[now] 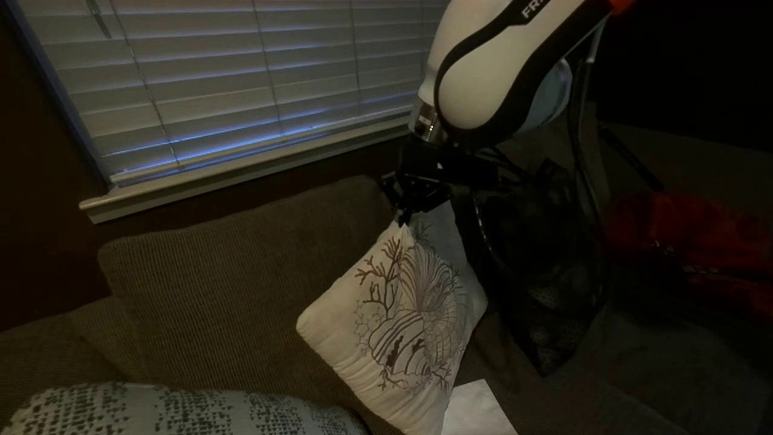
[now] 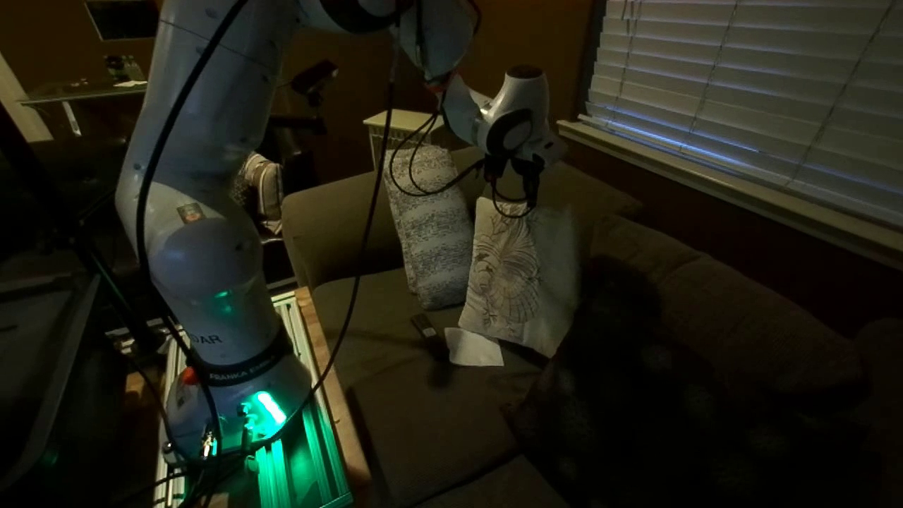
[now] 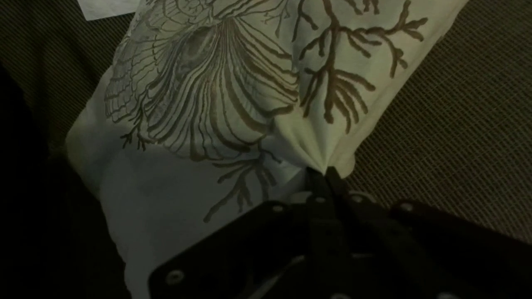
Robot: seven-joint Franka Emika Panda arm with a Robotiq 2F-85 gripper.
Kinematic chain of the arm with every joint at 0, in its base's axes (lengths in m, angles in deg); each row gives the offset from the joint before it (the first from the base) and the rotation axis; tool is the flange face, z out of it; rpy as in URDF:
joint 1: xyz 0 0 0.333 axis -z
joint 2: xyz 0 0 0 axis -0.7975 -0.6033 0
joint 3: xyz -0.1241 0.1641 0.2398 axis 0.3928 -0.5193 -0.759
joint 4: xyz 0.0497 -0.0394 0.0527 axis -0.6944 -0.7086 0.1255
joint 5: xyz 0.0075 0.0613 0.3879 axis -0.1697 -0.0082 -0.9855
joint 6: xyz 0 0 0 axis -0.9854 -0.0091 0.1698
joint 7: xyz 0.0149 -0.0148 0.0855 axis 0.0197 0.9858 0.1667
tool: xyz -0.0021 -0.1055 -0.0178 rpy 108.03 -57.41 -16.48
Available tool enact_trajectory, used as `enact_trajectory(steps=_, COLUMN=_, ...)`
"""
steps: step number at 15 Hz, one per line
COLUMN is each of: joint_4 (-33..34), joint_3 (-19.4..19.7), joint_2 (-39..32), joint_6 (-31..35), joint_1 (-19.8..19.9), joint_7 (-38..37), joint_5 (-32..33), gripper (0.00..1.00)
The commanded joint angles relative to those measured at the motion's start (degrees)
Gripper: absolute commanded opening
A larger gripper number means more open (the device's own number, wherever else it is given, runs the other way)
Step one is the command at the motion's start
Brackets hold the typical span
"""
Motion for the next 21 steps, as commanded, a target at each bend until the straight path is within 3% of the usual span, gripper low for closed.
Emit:
enact_trajectory(steps=1, joint_4=-10.5, joint_3=-1.41, joint_2=8.73, joint_6=4.65, joint_1=0.69, joint_7=0.92, joint_5=-2.4, gripper=0.01)
enact_trajectory(steps=10, joint_4=-20.1, joint_3=-6.79, joint_2=17.05, joint_6=6.19, joint_1=4.16, joint_7=5.69, joint_5=-8.57, gripper=0.01)
enact_trajectory(steps=15, joint_4=-24.96, joint_3=-5.7, joint_2=20.4, joint_6=6.88, joint_1=3.94, joint_7=3.16, joint_5=-9.67, gripper=0.01)
enact_trajectory(steps=19, joint_4=-29.43, joint_3=-5.07, joint_2=23.64, joint_6=6.42, joint_1=4.07, joint_7=5.62, joint_5=-6.66, gripper=0.01)
enact_trajectory(steps=21, joint_4=-31.3, joint_3=-6.46, joint_2=25.18, joint_6=6.73, joint_1=5.27, joint_7=8.96, joint_5=-9.14, gripper=0.01)
